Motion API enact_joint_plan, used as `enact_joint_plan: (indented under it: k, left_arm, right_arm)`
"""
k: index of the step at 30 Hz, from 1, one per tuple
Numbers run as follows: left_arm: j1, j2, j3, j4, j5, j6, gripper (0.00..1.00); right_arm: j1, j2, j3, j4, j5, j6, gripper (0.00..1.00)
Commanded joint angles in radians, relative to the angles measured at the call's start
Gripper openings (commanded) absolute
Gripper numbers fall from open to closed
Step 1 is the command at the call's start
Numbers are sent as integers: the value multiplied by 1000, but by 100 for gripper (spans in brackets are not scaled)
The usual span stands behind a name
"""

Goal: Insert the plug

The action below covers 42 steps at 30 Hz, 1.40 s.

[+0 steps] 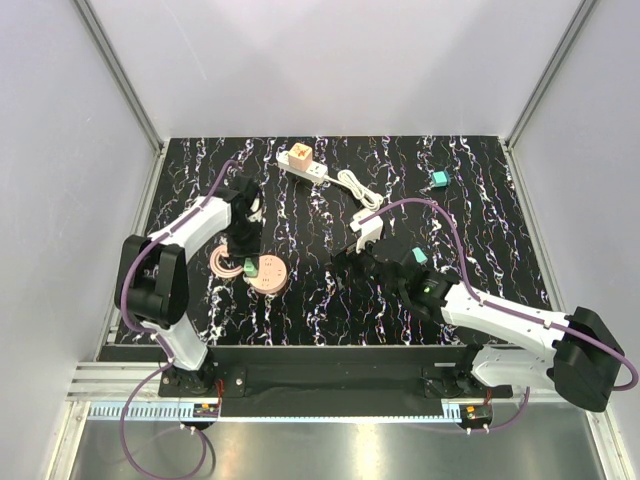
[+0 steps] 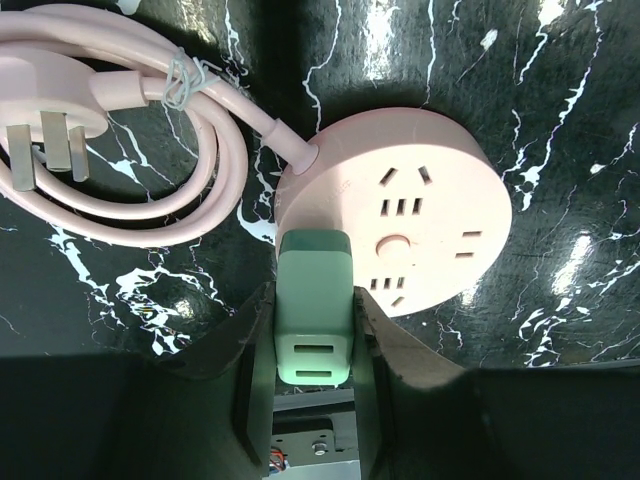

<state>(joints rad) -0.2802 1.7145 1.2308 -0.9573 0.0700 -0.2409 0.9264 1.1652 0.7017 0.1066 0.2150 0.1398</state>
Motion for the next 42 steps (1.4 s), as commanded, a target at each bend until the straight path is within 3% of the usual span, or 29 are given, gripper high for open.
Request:
enact_joint_plan:
  k: [1, 15, 30, 34, 39, 42]
  left_arm:
    - [-4, 26, -62, 71, -44, -11, 0]
    - [-79, 37, -117, 115, -107, -38, 0]
    - [-122, 22, -260, 213, -79, -92, 0]
    - [-122, -18, -214, 189, -81, -84, 43]
    - [-122, -44, -127, 126, -50, -77, 65]
    - [-122, -78, -61, 101, -23, -78, 70]
  right_arm:
    - [-9, 5, 35, 19, -14, 12, 100]
    - [-9, -13, 12, 34, -8, 3, 100]
    - [-12, -1, 13, 31, -16, 6, 100]
    - [-12, 1, 19, 33, -19, 7, 100]
    - [-14, -15, 16, 27, -12, 6, 100]
    - [-15, -35, 13, 15, -6, 18, 100]
